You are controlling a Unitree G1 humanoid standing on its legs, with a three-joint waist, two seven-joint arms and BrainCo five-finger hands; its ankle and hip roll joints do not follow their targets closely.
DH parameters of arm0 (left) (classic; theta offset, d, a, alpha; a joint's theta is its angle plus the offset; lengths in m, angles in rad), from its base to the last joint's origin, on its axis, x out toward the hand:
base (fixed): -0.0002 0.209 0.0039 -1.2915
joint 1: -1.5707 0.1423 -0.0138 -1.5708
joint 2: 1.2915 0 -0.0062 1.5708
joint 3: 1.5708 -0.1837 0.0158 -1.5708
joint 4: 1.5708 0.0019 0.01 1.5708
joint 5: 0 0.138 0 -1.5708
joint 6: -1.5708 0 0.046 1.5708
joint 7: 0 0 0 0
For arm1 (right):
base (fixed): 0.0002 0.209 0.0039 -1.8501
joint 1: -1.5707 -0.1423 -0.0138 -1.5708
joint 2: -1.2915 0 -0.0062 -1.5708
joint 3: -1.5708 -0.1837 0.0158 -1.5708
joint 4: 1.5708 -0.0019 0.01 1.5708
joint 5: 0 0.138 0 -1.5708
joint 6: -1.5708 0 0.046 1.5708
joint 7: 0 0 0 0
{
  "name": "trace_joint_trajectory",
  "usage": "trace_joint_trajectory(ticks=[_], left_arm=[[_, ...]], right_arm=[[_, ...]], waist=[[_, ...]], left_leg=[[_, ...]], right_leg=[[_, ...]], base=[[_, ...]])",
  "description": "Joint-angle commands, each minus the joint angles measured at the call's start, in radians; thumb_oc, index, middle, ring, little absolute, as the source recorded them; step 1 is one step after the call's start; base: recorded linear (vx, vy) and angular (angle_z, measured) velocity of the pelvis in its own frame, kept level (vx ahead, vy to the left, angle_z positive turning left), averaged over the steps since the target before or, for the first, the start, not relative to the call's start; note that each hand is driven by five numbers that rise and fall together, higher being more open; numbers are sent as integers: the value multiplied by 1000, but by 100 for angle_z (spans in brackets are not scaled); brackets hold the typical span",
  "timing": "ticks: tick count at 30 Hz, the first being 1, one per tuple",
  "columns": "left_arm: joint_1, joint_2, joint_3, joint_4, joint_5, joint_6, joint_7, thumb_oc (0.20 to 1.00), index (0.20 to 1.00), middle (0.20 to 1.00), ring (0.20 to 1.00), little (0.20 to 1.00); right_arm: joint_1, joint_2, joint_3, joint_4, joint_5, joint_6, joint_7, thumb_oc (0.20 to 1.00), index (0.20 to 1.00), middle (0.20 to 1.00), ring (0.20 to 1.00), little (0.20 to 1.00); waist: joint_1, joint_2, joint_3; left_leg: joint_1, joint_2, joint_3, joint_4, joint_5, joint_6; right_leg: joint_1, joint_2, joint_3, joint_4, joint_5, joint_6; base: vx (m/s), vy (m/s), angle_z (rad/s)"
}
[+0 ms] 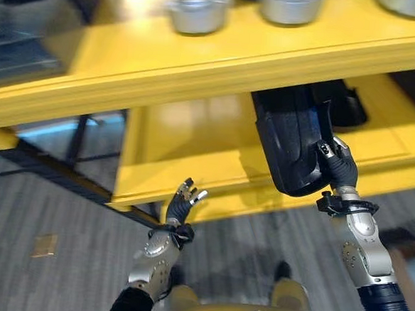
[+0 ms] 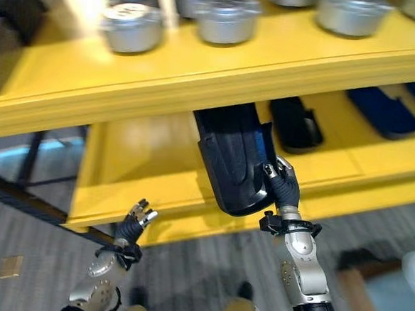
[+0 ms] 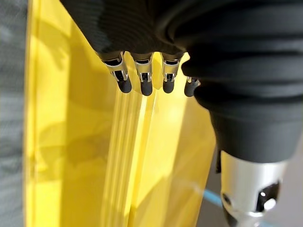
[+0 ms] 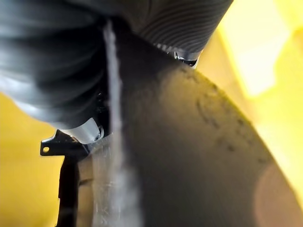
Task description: Move parts from the plastic box to the shelf.
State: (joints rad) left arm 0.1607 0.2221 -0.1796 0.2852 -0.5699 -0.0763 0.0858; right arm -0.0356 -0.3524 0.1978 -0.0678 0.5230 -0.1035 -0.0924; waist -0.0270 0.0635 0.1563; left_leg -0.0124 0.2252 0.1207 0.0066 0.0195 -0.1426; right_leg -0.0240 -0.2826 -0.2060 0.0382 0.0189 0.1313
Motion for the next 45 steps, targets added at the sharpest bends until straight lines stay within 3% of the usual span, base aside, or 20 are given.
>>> trace_joint_trajectory(ticks=[1,9,12,14,19,22,23,29,45], left_arm=[[35,65,58,-95,3,-45,-28,1000,1000,1000,1000,1000],[24,115,28,-109,-5,-33,-30,1000,1000,1000,1000,1000],[2,141,9,-118,-14,-37,-19,1000,1000,1000,1000,1000],[-18,161,-7,-127,-24,-41,-6,1000,1000,1000,1000,1000],[-35,181,-21,-139,-43,-50,10,1000,1000,1000,1000,1000],[-40,189,-33,-151,-53,-58,17,1000,1000,1000,1000,1000],[-43,193,-43,-156,-59,-62,19,1000,1000,1000,1000,1000],[-68,204,-82,-158,-89,-73,19,1000,1000,1000,1000,1000],[-123,200,-123,-136,-121,-83,31,1000,1000,1000,1000,1000]], right_arm=[[-67,16,-26,-69,-14,-61,12,200,200,200,200,200],[-213,23,23,3,-1,-45,-23,200,200,200,200,200],[-299,25,48,56,0,-43,-52,200,200,200,200,200],[-385,23,62,115,-20,-33,-92,200,200,200,200,200],[-504,16,50,197,-29,-28,-157,200,200,200,200,200],[-581,-11,20,248,-42,-30,-201,200,200,200,200,200],[-633,-33,2,285,-48,-30,-230,200,200,200,200,200],[-816,-114,-42,485,-33,-35,-303,200,200,200,200,200],[-1048,-265,-72,806,14,-52,-372,200,200,200,200,200]], waist=[[10,-28,-4],[66,-53,29],[88,-60,70],[109,-55,124],[125,-40,176],[132,-28,208],[135,-22,222],[133,-8,254],[121,18,276]], left_leg=[[-8,-32,-26,11,0,47],[-100,-94,-54,124,-56,63],[-175,-103,-68,195,-73,62],[-241,-101,-75,257,-87,64],[-313,-99,-71,318,-103,68],[-369,-98,-69,364,-115,69],[-406,-97,-69,412,-149,64],[-491,-101,-77,482,-172,69],[-513,-116,-78,471,-172,69]], right_leg=[[52,121,-50,85,-151,-51],[58,67,-100,88,-152,-33],[5,51,-111,143,-160,-35],[-73,37,-108,227,-175,-39],[-171,24,-89,327,-196,-42],[-234,13,-81,395,-214,-45],[-276,10,-67,449,-248,-43],[-374,-4,-47,551,-290,-55],[-422,-7,-29,573,-304,-57]], base=[[83,124,62],[27,86,28],[-115,9,20],[-177,20,9],[-79,20,5],[-39,15,-3],[0,0,0],[-2,-3,-1],[0,-1,0]])
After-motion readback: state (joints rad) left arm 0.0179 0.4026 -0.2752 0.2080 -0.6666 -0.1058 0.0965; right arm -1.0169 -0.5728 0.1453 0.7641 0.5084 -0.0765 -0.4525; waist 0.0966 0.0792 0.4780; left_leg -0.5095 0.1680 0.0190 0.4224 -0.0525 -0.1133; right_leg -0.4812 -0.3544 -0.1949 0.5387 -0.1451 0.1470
